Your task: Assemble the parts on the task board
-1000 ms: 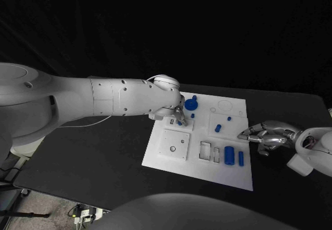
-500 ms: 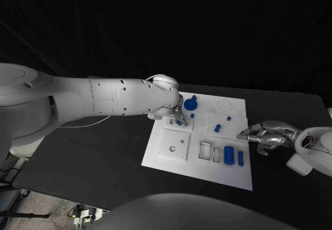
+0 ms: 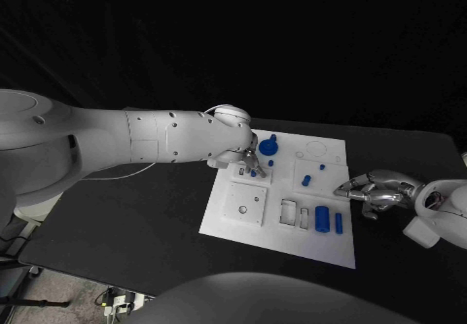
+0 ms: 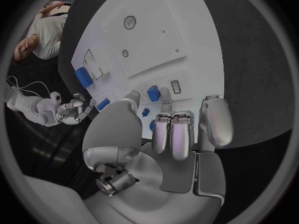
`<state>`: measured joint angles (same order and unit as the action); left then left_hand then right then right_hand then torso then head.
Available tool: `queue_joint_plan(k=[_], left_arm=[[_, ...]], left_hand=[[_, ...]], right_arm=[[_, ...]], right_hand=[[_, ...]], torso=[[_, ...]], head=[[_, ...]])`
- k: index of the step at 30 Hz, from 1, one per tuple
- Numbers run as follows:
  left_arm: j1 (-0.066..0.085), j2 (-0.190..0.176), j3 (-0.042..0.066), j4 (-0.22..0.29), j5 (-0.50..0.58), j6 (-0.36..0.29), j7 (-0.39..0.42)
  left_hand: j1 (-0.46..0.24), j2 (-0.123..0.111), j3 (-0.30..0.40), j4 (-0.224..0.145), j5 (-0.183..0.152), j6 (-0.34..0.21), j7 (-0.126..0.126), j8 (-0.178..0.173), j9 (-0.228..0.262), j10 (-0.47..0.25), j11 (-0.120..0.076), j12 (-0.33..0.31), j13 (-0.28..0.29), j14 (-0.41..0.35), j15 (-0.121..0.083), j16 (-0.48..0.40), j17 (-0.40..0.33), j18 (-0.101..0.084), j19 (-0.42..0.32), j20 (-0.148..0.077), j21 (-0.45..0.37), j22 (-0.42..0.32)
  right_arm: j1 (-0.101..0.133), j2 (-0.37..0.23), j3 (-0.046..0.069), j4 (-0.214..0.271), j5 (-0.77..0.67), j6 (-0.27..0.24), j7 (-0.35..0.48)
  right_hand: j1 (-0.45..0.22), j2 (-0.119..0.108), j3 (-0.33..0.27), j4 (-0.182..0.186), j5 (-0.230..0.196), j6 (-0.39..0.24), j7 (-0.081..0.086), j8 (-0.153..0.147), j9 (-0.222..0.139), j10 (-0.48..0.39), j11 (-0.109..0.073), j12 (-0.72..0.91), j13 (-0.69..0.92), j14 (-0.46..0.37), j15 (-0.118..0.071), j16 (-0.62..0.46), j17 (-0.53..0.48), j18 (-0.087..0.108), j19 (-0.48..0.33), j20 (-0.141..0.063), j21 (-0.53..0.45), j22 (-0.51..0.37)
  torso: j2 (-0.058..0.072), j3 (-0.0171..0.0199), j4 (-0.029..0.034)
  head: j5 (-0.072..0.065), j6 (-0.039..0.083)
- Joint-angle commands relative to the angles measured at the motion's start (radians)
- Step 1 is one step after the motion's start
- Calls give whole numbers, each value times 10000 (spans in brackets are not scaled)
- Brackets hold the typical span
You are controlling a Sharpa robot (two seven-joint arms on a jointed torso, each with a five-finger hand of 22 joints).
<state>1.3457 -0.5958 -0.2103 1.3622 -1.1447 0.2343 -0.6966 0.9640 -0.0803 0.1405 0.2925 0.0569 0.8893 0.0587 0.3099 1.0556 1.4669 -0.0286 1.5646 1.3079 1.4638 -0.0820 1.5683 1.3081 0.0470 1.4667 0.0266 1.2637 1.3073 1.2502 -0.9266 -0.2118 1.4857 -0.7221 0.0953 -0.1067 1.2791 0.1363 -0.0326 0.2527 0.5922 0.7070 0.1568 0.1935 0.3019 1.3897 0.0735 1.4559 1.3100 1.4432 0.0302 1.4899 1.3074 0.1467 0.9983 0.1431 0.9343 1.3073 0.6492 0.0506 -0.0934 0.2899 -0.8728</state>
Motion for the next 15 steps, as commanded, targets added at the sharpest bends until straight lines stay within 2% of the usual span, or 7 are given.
queue_joint_plan(k=[1, 9, 12, 15], left_arm=[[-34, 1, -22, 2, 169, 57, -1473], [-35, -76, -20, 56, 90, -142, -1456], [-32, -239, -13, 196, -2, -426, -1369], [-9, -553, 58, 495, -65, -891, -1176]], left_hand=[[-94, -14, -96, -2, -50, -45, -11, 47, 14, 990, 77, -12, 2564, 1069, 77, 25, 2627, 127, 135, 90, -27, 1839], [-127, -24, -163, 1, -54, -22, -19, 83, 36, 994, 90, -6, 2569, 1069, 88, 25, 2627, 121, 143, 97, -3, 1845], [-140, -58, -274, 2, -55, 64, -39, 188, 92, 1006, 81, 12, 2585, 1069, 88, 25, 2627, 114, 159, 101, 38, 1856], [-40, -126, -395, 6, -47, 211, -91, 382, 198, 1039, 41, 62, 2629, 1069, 60, 25, 2627, 96, 204, 87, 151, 1886]], right_arm=[[-82, 7, -59, -14, -140, 245, -217], [-84, -11, -59, 4, -140, 203, -188], [-84, -54, -59, 35, -140, 119, -114], [-83, -134, -58, 111, -141, -46, 13]], right_hand=[[15, -106, 80, 0, 55, -81, -2, -40, -14, -39, 8, -61, 1477, -67, -8, -29, 1660, 63, -94, -3, -63, 404], [15, -110, 89, -3, 59, -82, -1, -41, -15, -42, 9, -64, 1474, -75, -8, -36, 1652, 64, -99, -3, -77, 400], [12, -113, 89, -1, 57, -81, 0, -41, -15, -42, 10, -65, 1473, -73, -8, -35, 1653, 63, -93, -3, -73, 402], [-23, -134, 85, 18, 43, -66, 2, -33, -14, -20, 13, -53, 1483, -57, -6, -28, 1661, 58, -71, -3, -70, 406]], torso=[[10, 3, -1], [10, 0, -11], [8, -1, -6], [6, 0, -9]], head=[[14, 2], [0, 2], [-44, 2], [-78, 2]])
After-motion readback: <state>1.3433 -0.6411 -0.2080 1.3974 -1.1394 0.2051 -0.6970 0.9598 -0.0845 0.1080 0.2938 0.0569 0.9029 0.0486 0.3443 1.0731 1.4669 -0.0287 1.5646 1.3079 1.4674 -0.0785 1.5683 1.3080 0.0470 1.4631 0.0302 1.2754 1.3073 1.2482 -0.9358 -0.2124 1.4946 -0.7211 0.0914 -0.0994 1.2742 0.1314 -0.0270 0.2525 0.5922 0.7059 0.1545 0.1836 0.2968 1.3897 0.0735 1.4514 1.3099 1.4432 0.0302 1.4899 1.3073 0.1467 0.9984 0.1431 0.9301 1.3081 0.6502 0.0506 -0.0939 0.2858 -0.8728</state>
